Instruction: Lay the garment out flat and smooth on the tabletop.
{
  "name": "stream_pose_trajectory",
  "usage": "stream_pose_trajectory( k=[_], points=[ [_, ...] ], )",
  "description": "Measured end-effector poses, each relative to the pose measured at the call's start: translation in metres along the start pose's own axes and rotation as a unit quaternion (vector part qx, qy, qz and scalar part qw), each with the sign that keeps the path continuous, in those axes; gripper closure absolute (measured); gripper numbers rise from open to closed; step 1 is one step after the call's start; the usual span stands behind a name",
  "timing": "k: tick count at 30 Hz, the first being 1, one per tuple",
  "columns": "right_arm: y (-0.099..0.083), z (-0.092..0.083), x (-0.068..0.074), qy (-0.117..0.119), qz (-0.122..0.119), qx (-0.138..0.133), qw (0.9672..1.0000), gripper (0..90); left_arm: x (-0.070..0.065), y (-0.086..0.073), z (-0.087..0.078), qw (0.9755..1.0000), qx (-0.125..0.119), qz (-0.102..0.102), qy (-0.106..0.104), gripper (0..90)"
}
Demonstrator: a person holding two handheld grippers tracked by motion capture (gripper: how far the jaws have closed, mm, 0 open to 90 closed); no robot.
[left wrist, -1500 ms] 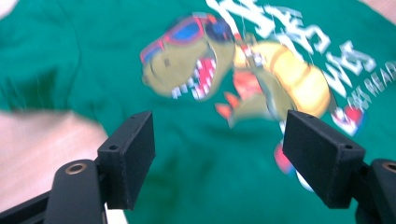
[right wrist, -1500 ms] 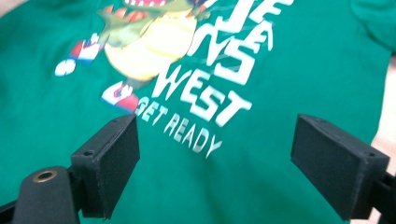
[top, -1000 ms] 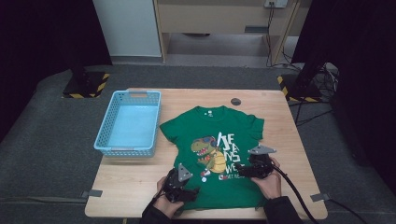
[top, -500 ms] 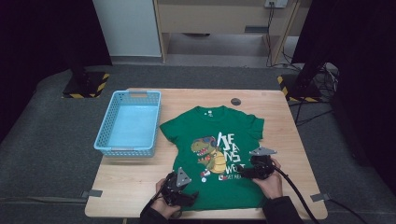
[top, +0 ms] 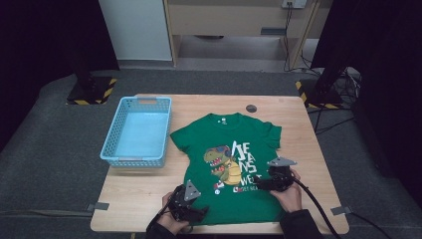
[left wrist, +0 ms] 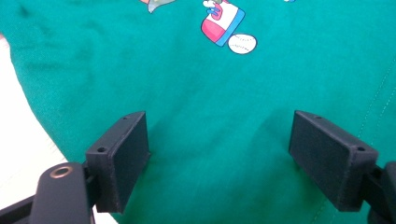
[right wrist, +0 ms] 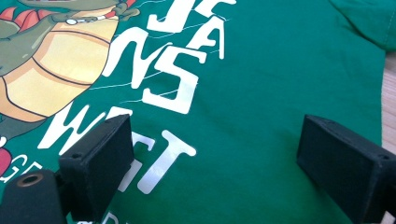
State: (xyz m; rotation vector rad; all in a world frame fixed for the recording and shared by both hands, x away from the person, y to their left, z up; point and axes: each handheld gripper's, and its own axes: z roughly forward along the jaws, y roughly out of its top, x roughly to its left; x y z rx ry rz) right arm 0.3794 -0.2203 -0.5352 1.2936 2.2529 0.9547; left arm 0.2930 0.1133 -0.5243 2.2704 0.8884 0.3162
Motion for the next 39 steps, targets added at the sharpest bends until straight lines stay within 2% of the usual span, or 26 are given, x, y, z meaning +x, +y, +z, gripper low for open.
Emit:
stream_pose_trajectory(
  k=[4, 10, 12, 13, 17, 19, 24, 27, 30, 32, 35, 37, 39],
  points=[
    [0.001, -0.001, 0.000, -0.007, 0.002, 0.005, 1.0000, 9.6, 0.011, 0.007, -0.002, 0.9994, 0.012, -0.029, -0.016, 21.2],
    [0.001, 0.000, 0.002, -0.013, -0.003, 0.001, 0.9999, 9.8, 0.035, 0.026, 0.003, 0.9981, -0.012, -0.061, 0.000, 20.9],
    [0.001, 0.000, 0.002, -0.012, -0.005, 0.001, 0.9999, 10.0, 0.040, 0.033, 0.008, 0.9983, -0.007, -0.055, 0.017, 20.5],
    [0.001, 0.000, 0.002, -0.009, -0.002, 0.003, 1.0000, 10.2, 0.041, 0.035, 0.010, 0.9984, -0.012, -0.051, 0.020, 20.9],
    [0.001, -0.001, 0.000, -0.005, 0.004, 0.009, 0.9999, 10.3, 0.046, 0.045, 0.019, 0.9985, -0.004, -0.049, 0.022, 23.9],
    [0.003, -0.002, -0.001, -0.011, 0.003, 0.008, 0.9999, 10.3, 0.048, 0.049, 0.021, 0.9982, -0.016, -0.052, 0.026, 23.6],
    [0.015, -0.015, -0.016, -0.009, 0.028, -0.024, 0.9993, 10.4, 0.055, 0.063, 0.029, 0.9967, -0.030, -0.063, 0.043, 20.9],
    [0.018, -0.015, -0.021, -0.005, 0.045, -0.038, 0.9982, 10.6, 0.061, 0.073, 0.037, 0.9957, -0.031, -0.067, 0.056, 20.0],
    [0.022, -0.006, -0.017, -0.008, 0.035, -0.023, 0.9991, 9.8, 0.067, 0.076, 0.045, 0.9934, -0.044, -0.083, 0.065, 20.3],
    [0.025, 0.002, -0.012, -0.013, 0.019, -0.009, 0.9997, 9.8, 0.070, 0.076, 0.049, 0.9926, -0.042, -0.095, 0.063, 19.8],
    [0.029, 0.013, -0.007, -0.009, 0.011, 0.002, 0.9999, 9.4, 0.072, 0.075, 0.054, 0.9928, -0.037, -0.093, 0.065, 19.4],
    [0.030, 0.017, -0.006, -0.012, 0.007, 0.006, 0.9999, 9.3, 0.072, 0.074, 0.057, 0.9935, -0.034, -0.084, 0.069, 18.9],
    [0.029, 0.020, -0.007, -0.013, 0.013, 0.010, 0.9998, 9.2, 0.073, 0.073, 0.059, 0.9936, -0.025, -0.079, 0.077, 18.7]
  ],
)
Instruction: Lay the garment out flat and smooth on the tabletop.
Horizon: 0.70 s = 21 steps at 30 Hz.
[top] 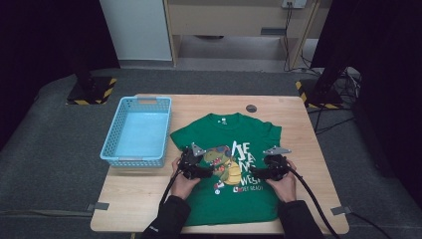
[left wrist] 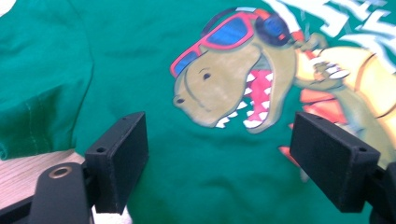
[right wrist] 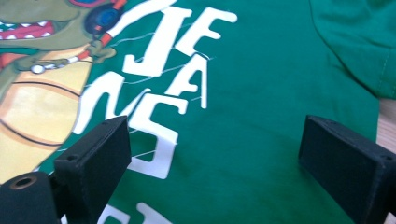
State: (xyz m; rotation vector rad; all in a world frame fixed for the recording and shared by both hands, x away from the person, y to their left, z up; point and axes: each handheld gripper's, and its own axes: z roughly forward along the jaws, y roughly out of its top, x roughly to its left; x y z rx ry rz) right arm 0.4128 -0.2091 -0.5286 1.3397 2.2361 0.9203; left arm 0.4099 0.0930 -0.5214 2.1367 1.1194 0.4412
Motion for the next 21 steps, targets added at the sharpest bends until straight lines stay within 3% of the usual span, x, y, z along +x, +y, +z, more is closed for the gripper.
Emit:
stream_pose_trajectory(
  k=[3, 21],
  points=[
    [-0.002, 0.003, -0.002, -0.003, 0.001, 0.005, 1.0000, 9.2, 0.002, -0.003, 0.005, 0.9999, 0.013, 0.002, 0.006, 18.2],
    [-0.007, 0.005, 0.007, -0.012, 0.006, -0.014, 0.9998, 8.2, 0.015, -0.010, 0.004, 1.0000, -0.001, 0.009, -0.003, 16.5]
  ],
)
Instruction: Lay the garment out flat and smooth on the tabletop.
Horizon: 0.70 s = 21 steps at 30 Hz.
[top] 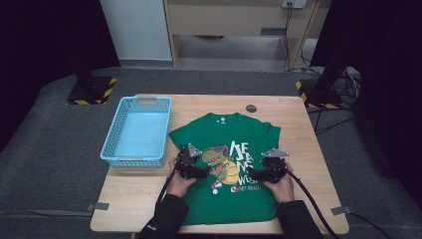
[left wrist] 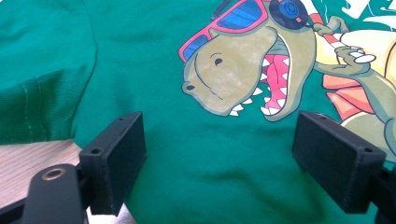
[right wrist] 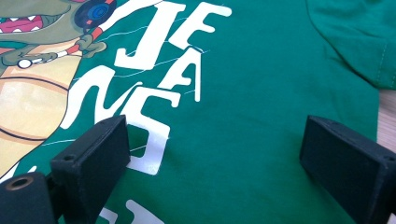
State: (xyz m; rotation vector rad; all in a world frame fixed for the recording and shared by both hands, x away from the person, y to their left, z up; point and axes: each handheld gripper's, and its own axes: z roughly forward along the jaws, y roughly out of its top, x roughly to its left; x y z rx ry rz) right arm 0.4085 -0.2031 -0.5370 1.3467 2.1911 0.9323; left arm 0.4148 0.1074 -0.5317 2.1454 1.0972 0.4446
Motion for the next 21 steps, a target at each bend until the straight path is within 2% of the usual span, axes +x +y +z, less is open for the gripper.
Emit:
stream_pose_trajectory(
  k=[12, 16, 21],
  points=[
    [0.006, 0.007, 0.008, -0.003, 0.003, 0.001, 1.0000, 7.3, 0.013, -0.002, 0.000, 1.0000, -0.007, 0.000, 0.002, 15.8],
    [0.009, 0.010, 0.010, -0.006, 0.006, 0.002, 1.0000, 6.8, 0.018, 0.002, 0.002, 1.0000, 0.003, 0.002, 0.002, 15.3],
    [0.013, 0.014, 0.014, -0.009, 0.009, 0.003, 0.9999, 6.4, 0.025, 0.003, 0.003, 1.0000, 0.004, 0.001, 0.005, 14.6]
  ],
)
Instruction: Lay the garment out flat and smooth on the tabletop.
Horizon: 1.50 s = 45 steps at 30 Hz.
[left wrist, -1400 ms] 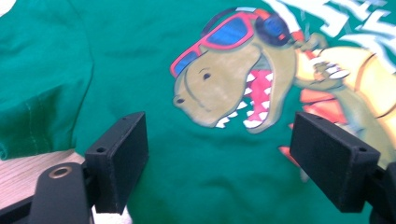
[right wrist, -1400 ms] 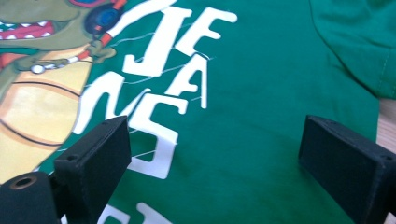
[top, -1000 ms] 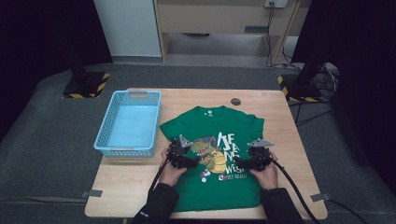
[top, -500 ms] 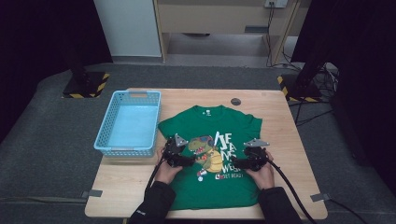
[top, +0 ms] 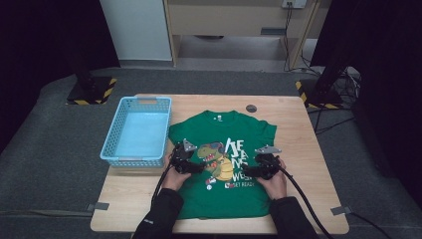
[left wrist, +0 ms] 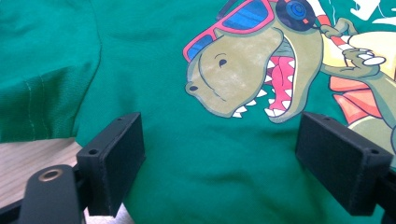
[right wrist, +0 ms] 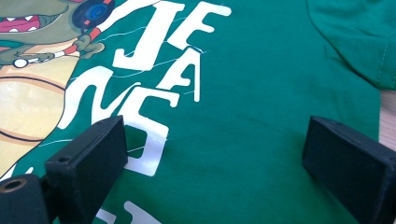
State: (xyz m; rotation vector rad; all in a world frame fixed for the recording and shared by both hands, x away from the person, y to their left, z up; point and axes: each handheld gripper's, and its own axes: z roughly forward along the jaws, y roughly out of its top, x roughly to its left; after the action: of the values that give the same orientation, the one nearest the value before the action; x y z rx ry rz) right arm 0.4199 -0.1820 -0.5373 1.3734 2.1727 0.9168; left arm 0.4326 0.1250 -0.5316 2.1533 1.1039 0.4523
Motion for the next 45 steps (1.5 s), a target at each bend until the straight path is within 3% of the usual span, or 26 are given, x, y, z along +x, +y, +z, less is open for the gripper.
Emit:
stream_pose_trajectory(
  k=[13, 31, 37, 39, 40, 41, 43, 45],
  points=[
    [0.007, 0.007, 0.009, -0.012, 0.011, 0.000, 0.9999, 6.1, 0.011, -0.002, 0.003, 0.9998, -0.021, -0.003, 0.002, 13.7],
    [0.002, 0.002, 0.008, -0.008, 0.008, 0.000, 0.9999, 5.9, 0.013, 0.003, 0.004, 1.0000, -0.003, 0.005, -0.001, 13.2],
    [0.001, 0.001, 0.009, -0.015, 0.018, -0.001, 0.9997, 6.4, -0.003, 0.005, -0.010, 0.9992, 0.026, 0.013, 0.029, 21.2],
    [0.000, 0.000, 0.009, -0.018, 0.019, -0.003, 0.9997, 7.6, -0.005, 0.004, -0.013, 0.9994, 0.022, 0.009, 0.025, 20.9],
    [0.000, -0.001, 0.009, -0.021, 0.016, -0.005, 0.9996, 8.9, -0.007, 0.002, -0.020, 0.9999, 0.008, -0.002, 0.011, 20.9],
    [-0.001, -0.008, 0.012, -0.033, -0.009, -0.013, 0.9993, 9.2, -0.011, -0.002, -0.029, 0.9998, -0.004, -0.020, -0.002, 19.5],
    [0.000, -0.016, 0.014, -0.017, -0.019, -0.009, 0.9996, 8.5, -0.016, -0.008, -0.040, 0.9993, -0.010, -0.033, -0.013, 19.4],
    [0.001, -0.026, 0.016, 0.030, -0.023, 0.003, 0.9993, 7.8, -0.023, -0.016, -0.048, 0.9988, -0.006, -0.042, -0.023, 18.4]
  ],
)
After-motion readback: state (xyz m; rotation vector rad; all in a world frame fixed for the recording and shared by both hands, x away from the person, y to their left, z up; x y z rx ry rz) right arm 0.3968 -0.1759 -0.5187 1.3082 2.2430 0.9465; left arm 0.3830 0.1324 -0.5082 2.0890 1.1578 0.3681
